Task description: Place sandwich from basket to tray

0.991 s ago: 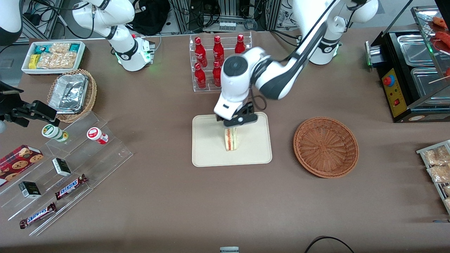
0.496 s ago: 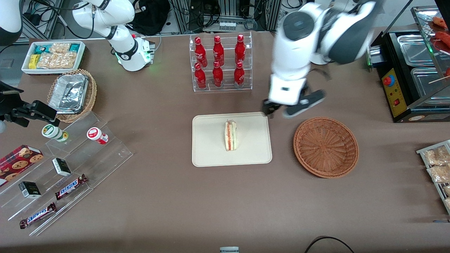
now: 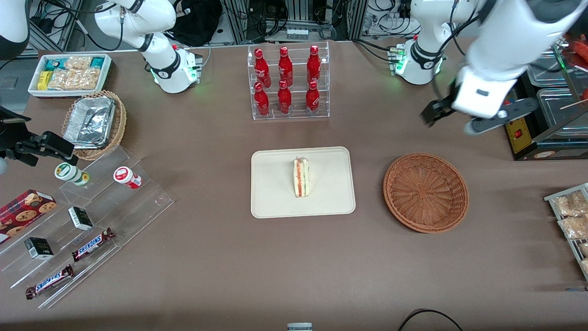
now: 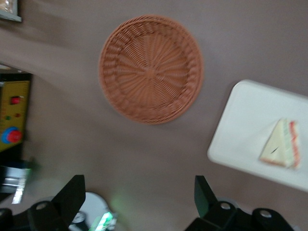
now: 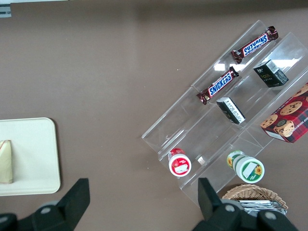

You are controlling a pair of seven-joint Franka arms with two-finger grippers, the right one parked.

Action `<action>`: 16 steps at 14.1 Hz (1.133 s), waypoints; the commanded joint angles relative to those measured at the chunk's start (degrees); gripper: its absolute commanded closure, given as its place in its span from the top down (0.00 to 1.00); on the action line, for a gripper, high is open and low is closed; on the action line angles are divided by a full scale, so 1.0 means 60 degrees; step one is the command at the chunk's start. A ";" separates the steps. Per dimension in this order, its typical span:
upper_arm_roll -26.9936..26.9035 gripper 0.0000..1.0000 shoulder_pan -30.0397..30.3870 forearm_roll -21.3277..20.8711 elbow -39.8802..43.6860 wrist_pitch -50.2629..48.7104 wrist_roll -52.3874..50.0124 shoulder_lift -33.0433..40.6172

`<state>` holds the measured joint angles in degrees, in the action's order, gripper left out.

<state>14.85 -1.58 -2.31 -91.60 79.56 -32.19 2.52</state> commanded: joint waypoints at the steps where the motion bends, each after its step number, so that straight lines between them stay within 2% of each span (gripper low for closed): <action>1: 0.0118 1.00 0.0992 0.0151 0.0412 -0.0866 0.1976 0.0209; 3: -0.0507 1.00 0.0792 0.0151 0.0749 -0.0737 0.2274 0.0079; 5: -0.1153 1.00 0.0089 0.0005 0.1670 -0.0706 0.2377 -0.0434; 9: -0.2077 1.00 -0.0044 0.0165 0.1732 -0.0824 0.4834 -0.0245; 14: -0.2079 1.00 -0.0133 0.0180 0.1732 -0.0634 0.4489 -0.0216; 16: -0.2079 1.00 -0.0060 0.0428 0.1718 -0.0604 0.4297 -0.0230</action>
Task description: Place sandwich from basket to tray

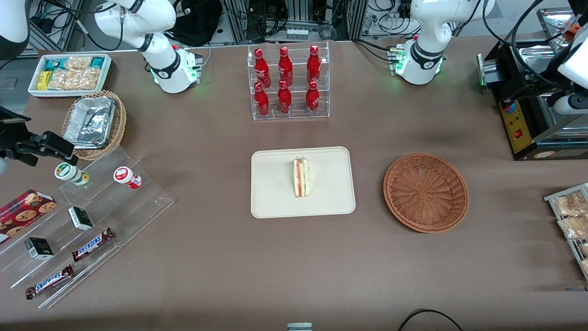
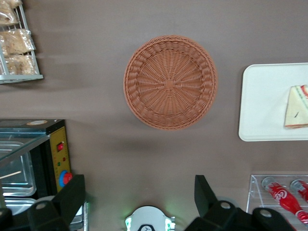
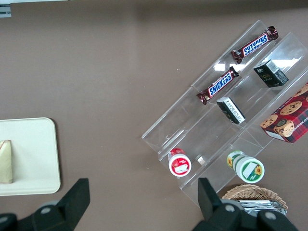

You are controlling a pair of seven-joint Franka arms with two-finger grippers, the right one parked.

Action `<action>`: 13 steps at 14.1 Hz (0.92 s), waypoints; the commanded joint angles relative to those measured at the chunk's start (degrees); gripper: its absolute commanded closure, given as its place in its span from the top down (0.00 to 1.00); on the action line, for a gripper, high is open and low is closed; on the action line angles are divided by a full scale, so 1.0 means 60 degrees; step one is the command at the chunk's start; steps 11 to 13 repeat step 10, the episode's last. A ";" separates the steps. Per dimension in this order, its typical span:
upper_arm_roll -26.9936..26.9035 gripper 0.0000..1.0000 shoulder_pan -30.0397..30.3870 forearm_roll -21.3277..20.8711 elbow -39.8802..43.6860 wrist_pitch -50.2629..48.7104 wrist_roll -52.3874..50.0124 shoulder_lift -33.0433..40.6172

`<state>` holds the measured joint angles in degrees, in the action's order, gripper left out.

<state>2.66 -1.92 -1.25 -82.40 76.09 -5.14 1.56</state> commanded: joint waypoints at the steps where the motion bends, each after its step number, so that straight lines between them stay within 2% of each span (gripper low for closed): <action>1: -0.0048 1.00 0.0012 0.0267 0.0168 -0.0068 -0.0198 -0.0055; 13: 0.0054 1.00 0.0291 0.0238 0.0168 -0.0098 -0.0212 -0.0099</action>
